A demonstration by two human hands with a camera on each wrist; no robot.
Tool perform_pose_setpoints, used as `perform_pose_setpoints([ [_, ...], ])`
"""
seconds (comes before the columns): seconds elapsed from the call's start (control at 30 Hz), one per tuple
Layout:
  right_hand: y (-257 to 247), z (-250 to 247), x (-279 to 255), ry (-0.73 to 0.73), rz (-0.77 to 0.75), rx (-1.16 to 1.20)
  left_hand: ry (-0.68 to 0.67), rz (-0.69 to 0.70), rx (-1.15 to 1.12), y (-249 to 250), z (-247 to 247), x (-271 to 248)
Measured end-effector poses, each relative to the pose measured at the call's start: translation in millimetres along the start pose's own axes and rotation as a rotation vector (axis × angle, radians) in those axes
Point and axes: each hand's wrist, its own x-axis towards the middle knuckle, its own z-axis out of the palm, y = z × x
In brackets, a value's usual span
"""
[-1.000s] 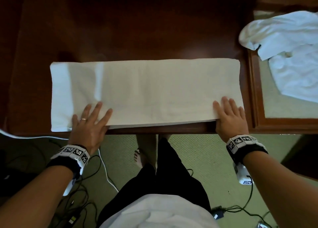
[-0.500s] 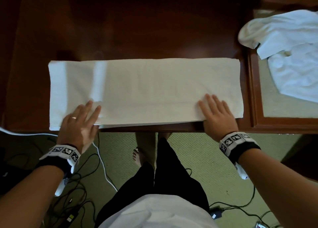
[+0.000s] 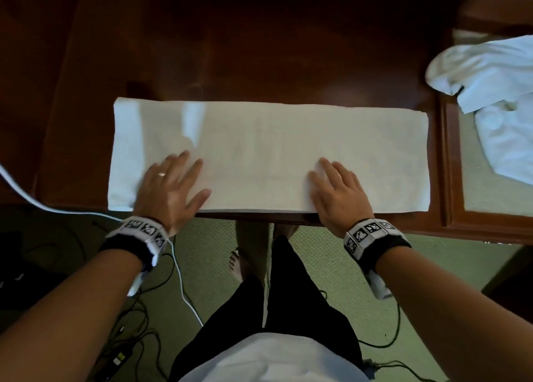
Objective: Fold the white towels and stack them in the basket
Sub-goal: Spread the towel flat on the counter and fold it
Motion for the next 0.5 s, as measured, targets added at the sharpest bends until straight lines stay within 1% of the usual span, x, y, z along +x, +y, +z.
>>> perform_pose_setpoints([
  [0.07,-15,8,11,-0.156,0.084,-0.057,-0.023,0.020,0.027,7,6,22],
  [0.1,-19,13,14,-0.208,0.110,-0.078,-0.037,-0.006,0.049,0,9,29],
  [0.13,-21,15,15,-0.233,0.124,-0.089,-0.047,-0.061,0.058,-14,12,32],
  [0.23,-21,18,15,-0.283,0.122,-0.113,-0.083,-0.296,0.049,-74,14,24],
  [0.3,-24,14,16,-0.294,0.124,-0.100,-0.120,-0.398,0.036,-92,7,16],
  [0.33,-27,10,20,-0.271,0.142,-0.074,-0.109,-0.420,0.045,-91,4,16],
  [0.4,-40,2,33,-0.162,0.168,0.004,-0.028,-0.392,0.062,-70,0,25],
  [0.47,-55,0,52,-0.067,0.137,0.041,0.047,-0.280,0.022,-32,-1,38],
  [0.5,-62,3,62,-0.052,0.107,0.035,0.066,-0.216,-0.015,-10,0,44],
])
